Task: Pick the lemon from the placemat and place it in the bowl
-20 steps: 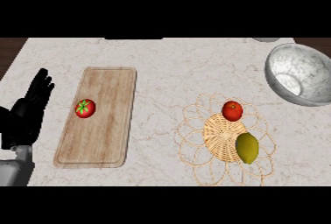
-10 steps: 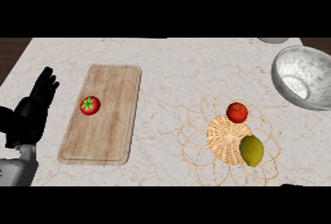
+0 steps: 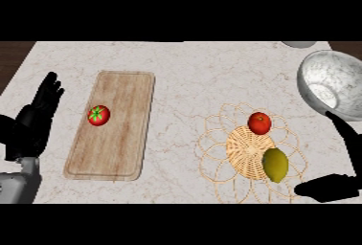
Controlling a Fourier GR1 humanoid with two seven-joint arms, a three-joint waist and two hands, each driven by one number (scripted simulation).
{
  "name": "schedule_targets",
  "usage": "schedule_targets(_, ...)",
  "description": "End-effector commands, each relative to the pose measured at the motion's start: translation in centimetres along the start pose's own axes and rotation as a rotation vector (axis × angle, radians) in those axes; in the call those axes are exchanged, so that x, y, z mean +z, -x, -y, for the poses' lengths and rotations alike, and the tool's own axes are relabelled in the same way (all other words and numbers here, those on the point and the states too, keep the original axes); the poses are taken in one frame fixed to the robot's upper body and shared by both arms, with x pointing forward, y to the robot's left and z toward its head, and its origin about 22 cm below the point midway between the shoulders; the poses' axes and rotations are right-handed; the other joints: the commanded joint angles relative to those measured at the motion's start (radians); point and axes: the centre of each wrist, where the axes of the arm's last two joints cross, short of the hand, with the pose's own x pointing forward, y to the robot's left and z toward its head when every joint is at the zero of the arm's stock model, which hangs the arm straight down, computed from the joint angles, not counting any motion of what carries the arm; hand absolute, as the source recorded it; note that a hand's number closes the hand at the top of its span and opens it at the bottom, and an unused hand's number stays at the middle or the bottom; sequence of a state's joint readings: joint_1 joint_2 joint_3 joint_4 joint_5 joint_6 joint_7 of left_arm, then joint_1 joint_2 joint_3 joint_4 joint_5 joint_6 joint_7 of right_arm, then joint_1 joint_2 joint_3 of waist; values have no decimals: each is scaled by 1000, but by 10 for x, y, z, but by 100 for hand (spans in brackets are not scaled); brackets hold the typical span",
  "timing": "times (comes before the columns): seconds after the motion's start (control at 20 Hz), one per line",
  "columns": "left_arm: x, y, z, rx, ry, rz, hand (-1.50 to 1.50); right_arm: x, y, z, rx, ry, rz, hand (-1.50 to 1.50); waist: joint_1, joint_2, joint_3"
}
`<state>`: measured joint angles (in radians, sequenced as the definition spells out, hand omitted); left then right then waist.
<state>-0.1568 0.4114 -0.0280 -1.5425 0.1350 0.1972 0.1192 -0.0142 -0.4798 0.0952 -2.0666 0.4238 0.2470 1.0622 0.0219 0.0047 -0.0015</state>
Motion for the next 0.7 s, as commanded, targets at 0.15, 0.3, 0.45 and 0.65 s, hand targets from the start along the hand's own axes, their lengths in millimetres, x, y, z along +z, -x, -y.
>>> schedule_targets(0.15,-5,2,11,-5,-1,-5,0,-33,-19,-15,159,-229,-168,-150,0,1,0)
schedule_targets(0.3,-2,-2,0,9,-28,-8,0,-31,-11,-15,170,-271,-195,-150,-13,-4,0)
schedule_targets(0.45,18,8,5,13,-2,-23,0,-33,-16,-26,220,-228,-206,-150,-7,-7,1)
schedule_targets(0.65,-5,3,-8,-6,-23,-17,0,-38,-19,-33,281,-92,-143,-150,-18,-4,1)
